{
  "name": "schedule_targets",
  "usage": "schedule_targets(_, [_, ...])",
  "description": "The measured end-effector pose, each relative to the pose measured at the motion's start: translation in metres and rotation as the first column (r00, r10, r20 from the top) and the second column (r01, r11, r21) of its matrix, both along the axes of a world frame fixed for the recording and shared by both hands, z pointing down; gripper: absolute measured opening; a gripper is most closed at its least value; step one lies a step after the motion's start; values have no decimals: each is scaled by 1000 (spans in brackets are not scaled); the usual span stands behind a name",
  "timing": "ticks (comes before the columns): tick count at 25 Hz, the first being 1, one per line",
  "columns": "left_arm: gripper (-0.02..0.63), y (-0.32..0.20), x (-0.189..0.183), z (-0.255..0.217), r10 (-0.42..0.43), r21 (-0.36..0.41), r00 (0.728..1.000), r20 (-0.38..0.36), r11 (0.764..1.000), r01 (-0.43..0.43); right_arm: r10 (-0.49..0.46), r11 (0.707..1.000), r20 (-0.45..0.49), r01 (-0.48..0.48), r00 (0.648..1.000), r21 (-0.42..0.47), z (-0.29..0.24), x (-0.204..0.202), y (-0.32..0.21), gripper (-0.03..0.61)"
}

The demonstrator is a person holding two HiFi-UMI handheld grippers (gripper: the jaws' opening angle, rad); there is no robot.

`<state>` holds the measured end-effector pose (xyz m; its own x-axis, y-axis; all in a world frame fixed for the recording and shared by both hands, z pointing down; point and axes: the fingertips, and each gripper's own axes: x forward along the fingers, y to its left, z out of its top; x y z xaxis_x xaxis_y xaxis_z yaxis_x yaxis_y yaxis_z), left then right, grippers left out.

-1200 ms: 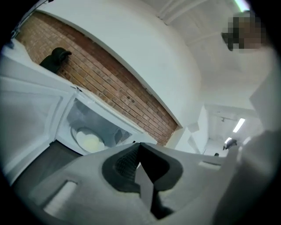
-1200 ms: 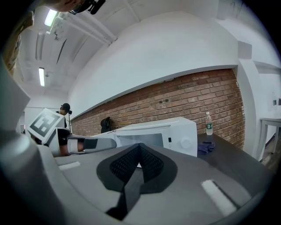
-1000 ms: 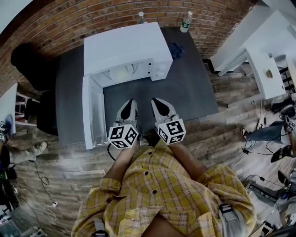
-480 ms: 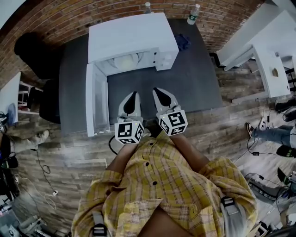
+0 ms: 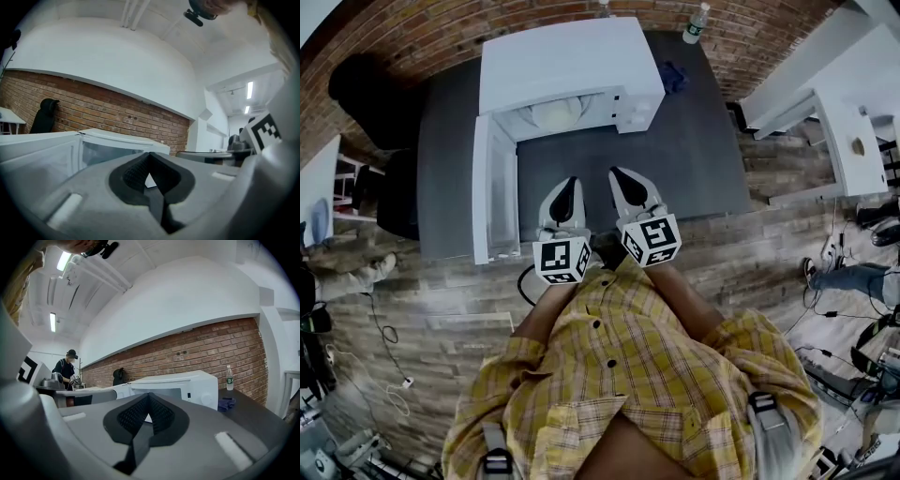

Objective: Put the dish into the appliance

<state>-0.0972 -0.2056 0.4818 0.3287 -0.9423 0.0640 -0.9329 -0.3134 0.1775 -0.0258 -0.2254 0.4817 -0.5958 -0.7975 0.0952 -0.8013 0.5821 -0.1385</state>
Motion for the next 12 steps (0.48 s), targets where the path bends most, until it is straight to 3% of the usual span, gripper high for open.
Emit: schedule_targets(12, [-2, 0, -4, -2, -14, 20, 1000, 10, 1000, 13, 2, 1000, 0, -2, 1000, 5, 2, 0, 1, 2])
